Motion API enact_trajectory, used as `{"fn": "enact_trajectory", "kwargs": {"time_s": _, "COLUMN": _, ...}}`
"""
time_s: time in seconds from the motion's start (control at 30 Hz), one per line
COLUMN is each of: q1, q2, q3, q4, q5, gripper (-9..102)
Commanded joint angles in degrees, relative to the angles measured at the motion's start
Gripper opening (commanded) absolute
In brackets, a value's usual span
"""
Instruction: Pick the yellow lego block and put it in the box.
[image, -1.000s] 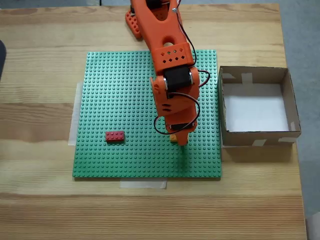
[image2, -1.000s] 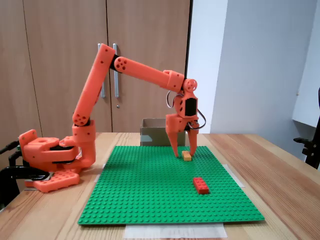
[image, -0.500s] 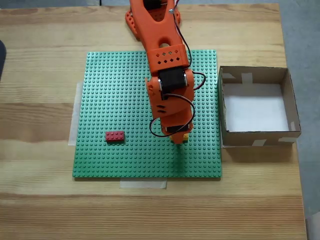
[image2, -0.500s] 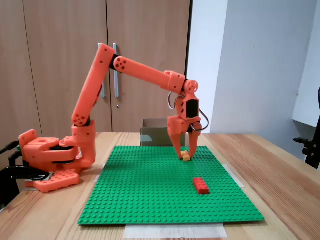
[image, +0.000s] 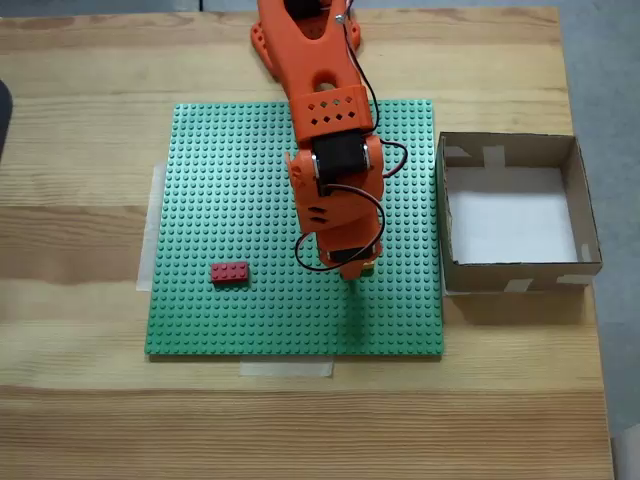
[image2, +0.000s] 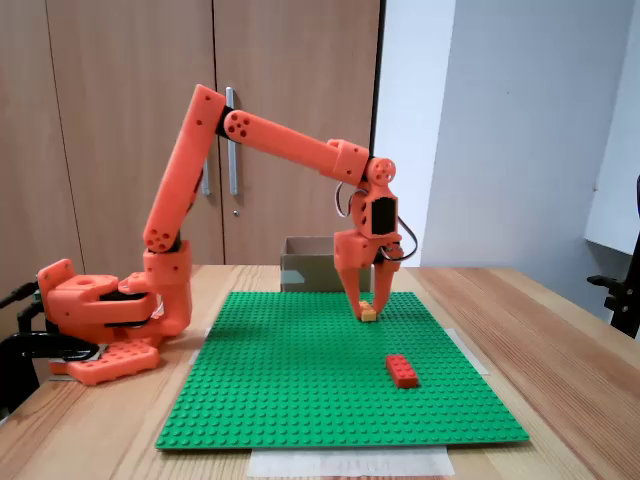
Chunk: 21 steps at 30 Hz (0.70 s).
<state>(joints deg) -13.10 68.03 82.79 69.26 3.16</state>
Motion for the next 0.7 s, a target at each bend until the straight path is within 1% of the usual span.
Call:
{"fn": "enact_trajectory", "kwargs": {"time_s": 0.0, "q1": -0.09, "q2": 5.36, "q3": 0.00, "q4": -0.26, "q5": -0.79, "gripper": -1}}
{"fn": "enact_trajectory", "kwargs": {"time_s": 0.13, "q1": -0.09, "q2": 10.81, "q3": 1.14, "q4": -0.09, "q5": -1.32, "gripper": -1}}
{"fn": "enact_trajectory", "kwargs": {"time_s": 0.43, "q1": -0.97, "q2": 29.62, "q3": 12.66, "q4": 0.88, "q5": -4.13, "gripper": -1}}
{"fn": "enact_trajectory", "kwargs": {"time_s": 0.67, "q1": -2.20, "q2": 39.99, "q3": 14.68, "q4": 6.42, "q5": -6.24, "gripper": -1}}
